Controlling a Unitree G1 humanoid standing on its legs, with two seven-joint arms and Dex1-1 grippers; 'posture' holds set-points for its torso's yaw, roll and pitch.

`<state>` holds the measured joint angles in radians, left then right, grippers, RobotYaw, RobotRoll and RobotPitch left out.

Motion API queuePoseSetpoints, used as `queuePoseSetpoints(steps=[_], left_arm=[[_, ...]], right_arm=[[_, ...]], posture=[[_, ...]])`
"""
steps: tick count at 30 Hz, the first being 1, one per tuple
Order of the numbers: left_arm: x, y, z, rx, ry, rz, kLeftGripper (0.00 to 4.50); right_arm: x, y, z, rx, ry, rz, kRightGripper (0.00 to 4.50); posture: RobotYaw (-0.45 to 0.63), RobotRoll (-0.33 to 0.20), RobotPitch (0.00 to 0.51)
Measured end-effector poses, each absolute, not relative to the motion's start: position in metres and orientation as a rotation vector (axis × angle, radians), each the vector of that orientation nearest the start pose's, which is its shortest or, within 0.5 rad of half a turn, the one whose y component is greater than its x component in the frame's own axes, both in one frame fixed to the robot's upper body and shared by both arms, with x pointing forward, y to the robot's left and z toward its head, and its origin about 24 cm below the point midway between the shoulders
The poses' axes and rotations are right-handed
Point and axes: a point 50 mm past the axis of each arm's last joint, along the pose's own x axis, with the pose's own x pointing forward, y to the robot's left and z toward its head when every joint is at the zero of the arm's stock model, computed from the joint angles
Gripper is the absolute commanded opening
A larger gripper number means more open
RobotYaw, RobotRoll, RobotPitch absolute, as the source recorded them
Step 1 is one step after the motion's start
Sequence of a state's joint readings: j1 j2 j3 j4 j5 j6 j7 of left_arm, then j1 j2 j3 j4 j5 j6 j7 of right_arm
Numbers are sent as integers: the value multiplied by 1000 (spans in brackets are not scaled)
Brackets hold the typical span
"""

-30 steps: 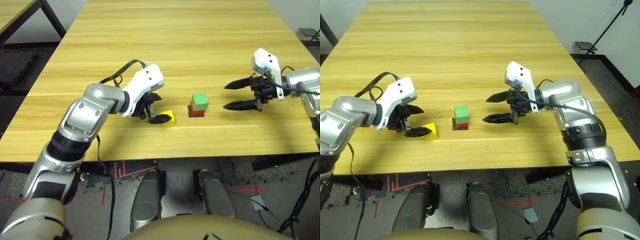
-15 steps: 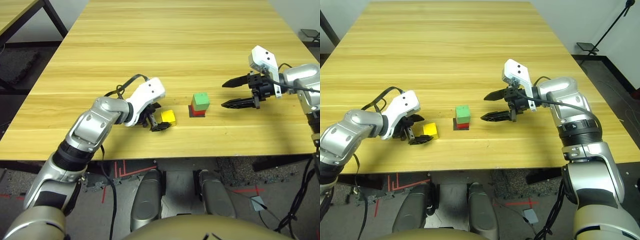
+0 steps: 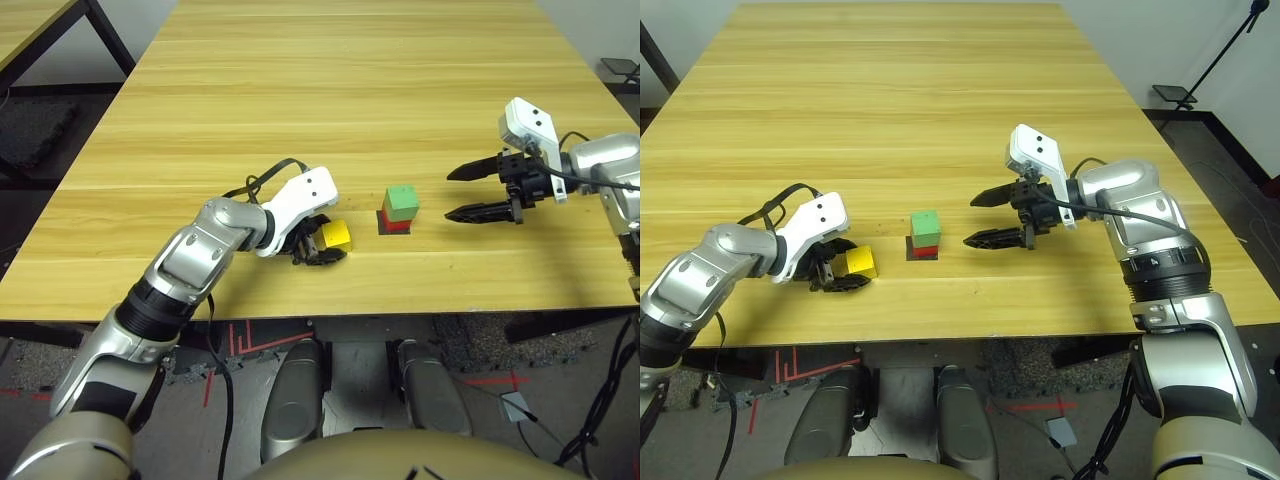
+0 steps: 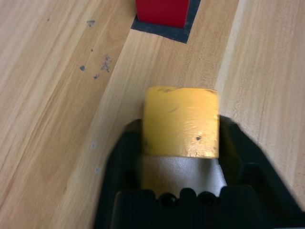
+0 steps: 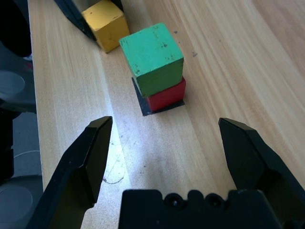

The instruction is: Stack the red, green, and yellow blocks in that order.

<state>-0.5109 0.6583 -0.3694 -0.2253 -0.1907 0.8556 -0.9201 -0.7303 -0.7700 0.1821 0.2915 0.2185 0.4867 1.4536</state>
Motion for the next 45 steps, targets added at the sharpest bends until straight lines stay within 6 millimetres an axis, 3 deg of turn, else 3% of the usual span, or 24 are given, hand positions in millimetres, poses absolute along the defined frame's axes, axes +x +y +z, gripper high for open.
queuePoseSetpoints(steps=[4, 12, 18, 23, 31, 45], left_arm=[[281, 136, 127, 497, 543, -1094, 2039], [299, 118, 205, 584, 399, -1132, 2039], [303, 98, 231, 590, 385, -1190, 2039], [312, 76, 226, 573, 437, -1259, 2039], [323, 59, 217, 572, 471, -1287, 2039], [325, 45, 214, 575, 478, -1306, 2039]], right_arm=[[318, -213, 175, -393, 459, 1280, 4500], [315, -214, 169, -385, 462, 1272, 4500], [311, -212, 165, -364, 448, 1272, 4500], [310, -210, 162, -351, 442, 1264, 4500], [307, -210, 159, -347, 444, 1259, 4500], [306, -211, 154, -334, 454, 1251, 4500]], posture=[[223, -38, 112], [220, -2, 85], [210, 19, 77], [199, 24, 78], [182, 33, 86], [187, 42, 98]])
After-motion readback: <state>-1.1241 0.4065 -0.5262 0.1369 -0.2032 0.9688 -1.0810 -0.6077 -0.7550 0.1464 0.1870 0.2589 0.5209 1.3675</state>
